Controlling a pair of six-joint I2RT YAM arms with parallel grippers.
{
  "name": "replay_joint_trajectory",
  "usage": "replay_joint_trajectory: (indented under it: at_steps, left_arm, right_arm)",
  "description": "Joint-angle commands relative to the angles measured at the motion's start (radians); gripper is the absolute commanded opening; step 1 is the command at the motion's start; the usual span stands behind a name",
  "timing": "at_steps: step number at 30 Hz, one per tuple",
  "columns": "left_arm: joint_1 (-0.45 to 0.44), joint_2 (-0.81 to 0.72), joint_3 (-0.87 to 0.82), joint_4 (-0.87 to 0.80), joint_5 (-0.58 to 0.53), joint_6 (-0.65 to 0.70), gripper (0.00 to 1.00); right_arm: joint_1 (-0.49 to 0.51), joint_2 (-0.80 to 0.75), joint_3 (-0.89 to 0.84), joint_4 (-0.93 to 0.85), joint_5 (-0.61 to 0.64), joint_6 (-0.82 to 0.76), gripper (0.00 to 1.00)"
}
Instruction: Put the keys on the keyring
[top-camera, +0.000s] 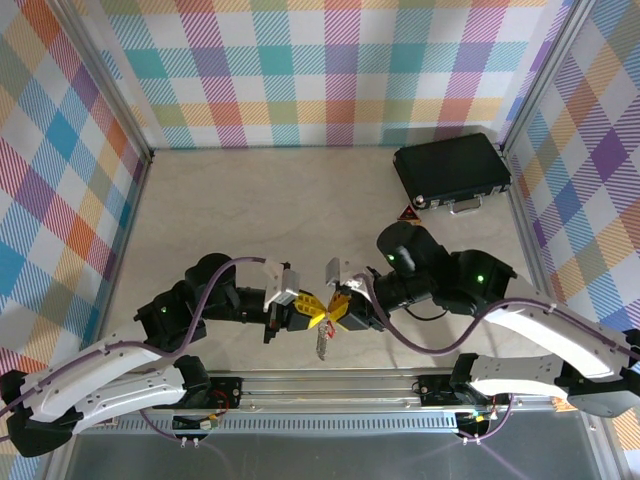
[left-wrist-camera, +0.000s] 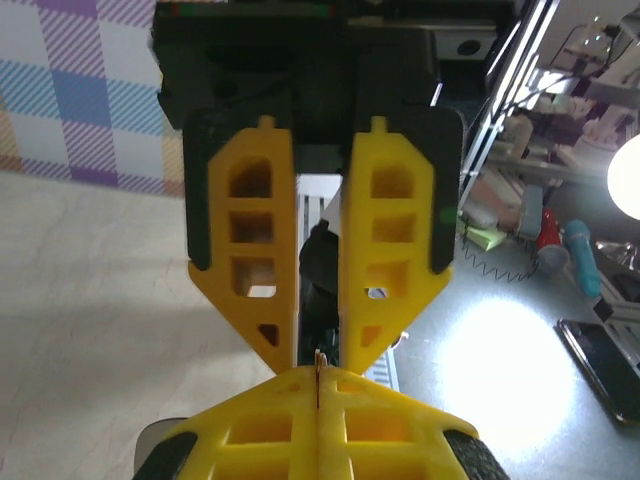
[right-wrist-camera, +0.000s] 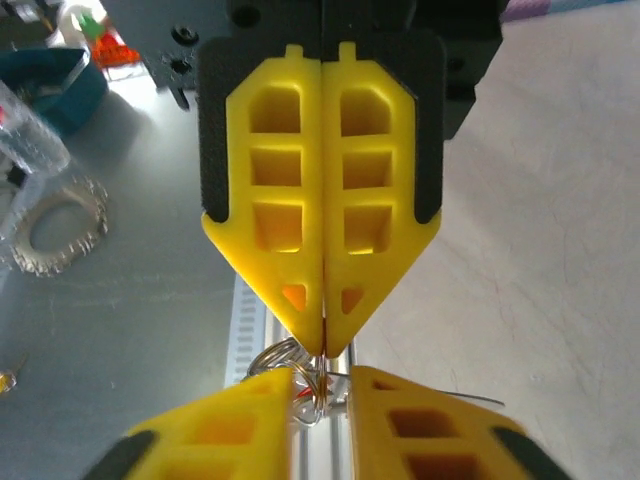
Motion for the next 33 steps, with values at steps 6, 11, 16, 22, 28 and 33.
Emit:
replay_joint_trajectory:
  at_steps: [6,11,16,22,28,33]
  left_arm:
    - [-0.008,-0.029,-0.019,0.216,0.048,-0.067,0.00]
    - [-0.008,-0.034,-0.041,0.288,0.061,-0.094,0.00]
    - [-0.008,-0.026,-0.059,0.338,0.084,-0.111,0.00]
    - [-0.008,-0.016,-0.056,0.346,0.089,-0.113,0.00]
    - [-0.008,-0.029,-0.028,0.180,-0.011,-0.047,0.03]
    - [-0.008,-0.025,0.038,-0.056,-0.092,0.045,0.25]
  right_arm:
    - [0.006,-0.126,-0.168,0.342,-0.033,0.163,0.34]
    - [0.007,-0.160,-0.201,0.379,-0.024,0.180,0.32]
    - [0.006,-0.168,-0.217,0.399,-0.022,0.190,0.30]
    - [0.007,-0.190,-0.238,0.426,0.001,0.182,0.14]
    - [0.007,-0.176,-0.177,0.292,0.047,0.120,0.00]
    - [0.007,-0.103,-0.059,0.092,0.062,0.005,0.00]
